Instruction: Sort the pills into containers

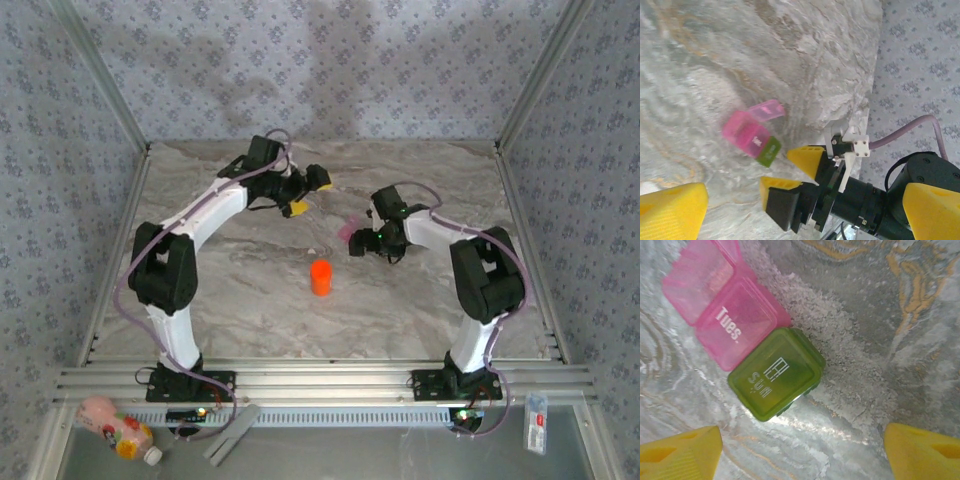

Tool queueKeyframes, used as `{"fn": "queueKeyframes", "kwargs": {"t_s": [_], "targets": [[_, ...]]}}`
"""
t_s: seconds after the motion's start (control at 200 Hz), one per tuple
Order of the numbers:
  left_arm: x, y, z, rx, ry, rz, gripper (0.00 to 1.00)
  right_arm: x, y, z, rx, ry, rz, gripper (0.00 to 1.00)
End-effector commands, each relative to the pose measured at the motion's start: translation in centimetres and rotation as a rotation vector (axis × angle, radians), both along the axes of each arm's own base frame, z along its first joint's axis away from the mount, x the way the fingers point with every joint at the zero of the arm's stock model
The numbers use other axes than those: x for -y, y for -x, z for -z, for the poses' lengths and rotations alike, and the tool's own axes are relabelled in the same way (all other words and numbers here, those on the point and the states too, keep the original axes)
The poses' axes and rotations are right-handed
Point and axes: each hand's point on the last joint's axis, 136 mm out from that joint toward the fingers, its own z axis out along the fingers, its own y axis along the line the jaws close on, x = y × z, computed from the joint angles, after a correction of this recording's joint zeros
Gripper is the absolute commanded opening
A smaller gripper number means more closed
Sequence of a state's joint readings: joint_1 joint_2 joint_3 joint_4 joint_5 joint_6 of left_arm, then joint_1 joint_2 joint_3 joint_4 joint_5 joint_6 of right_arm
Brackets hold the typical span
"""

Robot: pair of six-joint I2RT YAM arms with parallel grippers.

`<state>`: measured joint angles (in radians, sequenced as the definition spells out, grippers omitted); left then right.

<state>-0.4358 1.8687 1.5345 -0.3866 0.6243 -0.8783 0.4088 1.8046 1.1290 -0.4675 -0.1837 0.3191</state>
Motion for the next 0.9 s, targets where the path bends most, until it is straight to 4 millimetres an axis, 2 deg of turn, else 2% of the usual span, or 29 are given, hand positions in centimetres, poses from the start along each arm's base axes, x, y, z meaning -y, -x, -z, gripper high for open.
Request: {"fn": "queueKeyframes", "kwargs": {"t_s": [0.0,0.25,0.26,0.28,0.645,0.894], "targets": [[-0.7,0.1,-2.1,0.069,0.031,-0.017,0.99,0.4,0.2,1.0,-0.032,0.075,-0.04,0.86],[-1.5,0.5,-1.6,0.062,0.032,-0.031,1.0,1.6,0.4,2.2,-0.071,0.12,-0.033,0.86],[-1.5,0.5,-1.6,0.061,0.032,-0.031,1.0,1.4,-0.4,1.6,-0.05,0.112,-0.031,0.86],[-1.5,0.5,-1.6,0.062,0.032,-0.03,1.0,1.4,-0.7,1.4,-0.043,0.11,-0.029,0.86],[-1.9,0.6,-1.3,0.057,0.04,-0.039,1.0,4.0,-2.0,1.9,-0.053,0.146,0.038,0.84],[-1.9,0.7,-1.5,0.065,0.045,-0.042,1.0,5.3,-3.7,1.1,-0.032,0.155,0.084,0.84]]}}
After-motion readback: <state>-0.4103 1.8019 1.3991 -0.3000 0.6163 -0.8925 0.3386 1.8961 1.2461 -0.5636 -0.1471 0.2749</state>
